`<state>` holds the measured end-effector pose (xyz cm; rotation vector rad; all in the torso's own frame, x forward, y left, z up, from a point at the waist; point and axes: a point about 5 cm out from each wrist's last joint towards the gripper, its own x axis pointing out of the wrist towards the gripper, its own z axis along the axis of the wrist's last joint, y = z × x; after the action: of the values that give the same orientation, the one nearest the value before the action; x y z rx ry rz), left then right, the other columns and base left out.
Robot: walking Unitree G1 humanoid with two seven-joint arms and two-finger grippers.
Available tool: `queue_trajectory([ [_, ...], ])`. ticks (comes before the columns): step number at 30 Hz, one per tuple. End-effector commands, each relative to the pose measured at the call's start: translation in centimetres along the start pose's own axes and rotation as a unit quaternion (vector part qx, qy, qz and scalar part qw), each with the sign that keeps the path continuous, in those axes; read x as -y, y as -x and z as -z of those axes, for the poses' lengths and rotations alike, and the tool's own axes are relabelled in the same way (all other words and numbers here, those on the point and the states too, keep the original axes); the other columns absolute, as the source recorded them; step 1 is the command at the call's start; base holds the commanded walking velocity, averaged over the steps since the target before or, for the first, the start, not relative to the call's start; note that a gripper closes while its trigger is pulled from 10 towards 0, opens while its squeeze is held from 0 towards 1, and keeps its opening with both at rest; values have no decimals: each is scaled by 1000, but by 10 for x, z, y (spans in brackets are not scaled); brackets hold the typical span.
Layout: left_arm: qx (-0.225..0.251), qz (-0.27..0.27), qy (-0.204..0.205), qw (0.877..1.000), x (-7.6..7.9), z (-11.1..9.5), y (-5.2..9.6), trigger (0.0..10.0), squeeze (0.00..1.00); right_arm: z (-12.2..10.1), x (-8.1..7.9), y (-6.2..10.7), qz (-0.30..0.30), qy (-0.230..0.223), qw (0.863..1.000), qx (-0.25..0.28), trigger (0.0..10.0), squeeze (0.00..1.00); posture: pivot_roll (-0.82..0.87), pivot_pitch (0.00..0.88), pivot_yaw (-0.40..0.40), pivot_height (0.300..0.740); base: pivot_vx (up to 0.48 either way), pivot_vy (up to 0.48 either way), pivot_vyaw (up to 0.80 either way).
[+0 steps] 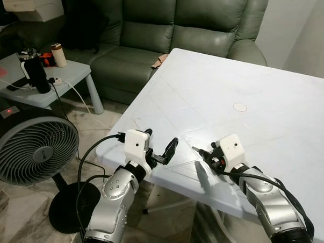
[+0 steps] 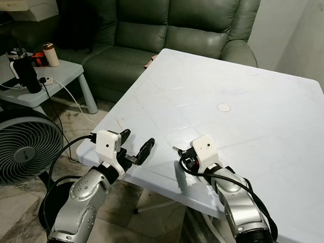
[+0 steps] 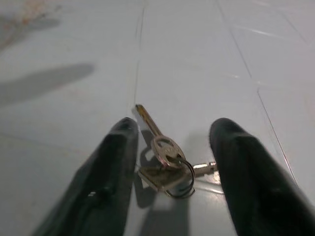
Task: Hang keys on a hook
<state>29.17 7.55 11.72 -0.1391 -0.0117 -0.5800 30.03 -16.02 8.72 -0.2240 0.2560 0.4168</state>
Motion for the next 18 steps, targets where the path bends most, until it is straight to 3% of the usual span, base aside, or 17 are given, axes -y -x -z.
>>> queue_trajectory([
  [1, 3, 2, -4, 1000, 2, -4, -2, 10000, 0, 4, 2, 0, 0, 8, 1000, -18, 10000, 1000, 59, 21, -63, 740, 0, 0, 0],
  [8, 3, -3, -3, 1000, 1, -4, -2, 10000, 0, 11, -4, 3, -52, -15, 997, -53, 10000, 1000, 60, 28, -65, 740, 0, 0, 0],
  [9, 3, -3, -3, 1000, 0, -4, -2, 10000, 0, 12, -4, 3, -55, -14, 996, -63, 10000, 600, 60, 28, -65, 740, 0, 0, 0],
  [10, 3, -3, -3, 1000, 0, -4, -2, 10000, 0, 13, -5, 3, -56, -13, 996, -70, 10000, 600, 60, 28, -65, 740, 0, 0, 0],
  [11, 3, -4, -4, 1000, 0, -4, -1, 10000, 0, 14, -4, 3, -49, -10, 996, -75, 10000, 0, 59, 37, -64, 740, 0, 0, 0],
  [18, 3, -6, -4, 1000, 0, -4, -1, 10000, 0, 13, -4, 2, -54, -22, 995, -79, 10000, 0, 61, 40, -65, 740, 0, 0, 0],
])
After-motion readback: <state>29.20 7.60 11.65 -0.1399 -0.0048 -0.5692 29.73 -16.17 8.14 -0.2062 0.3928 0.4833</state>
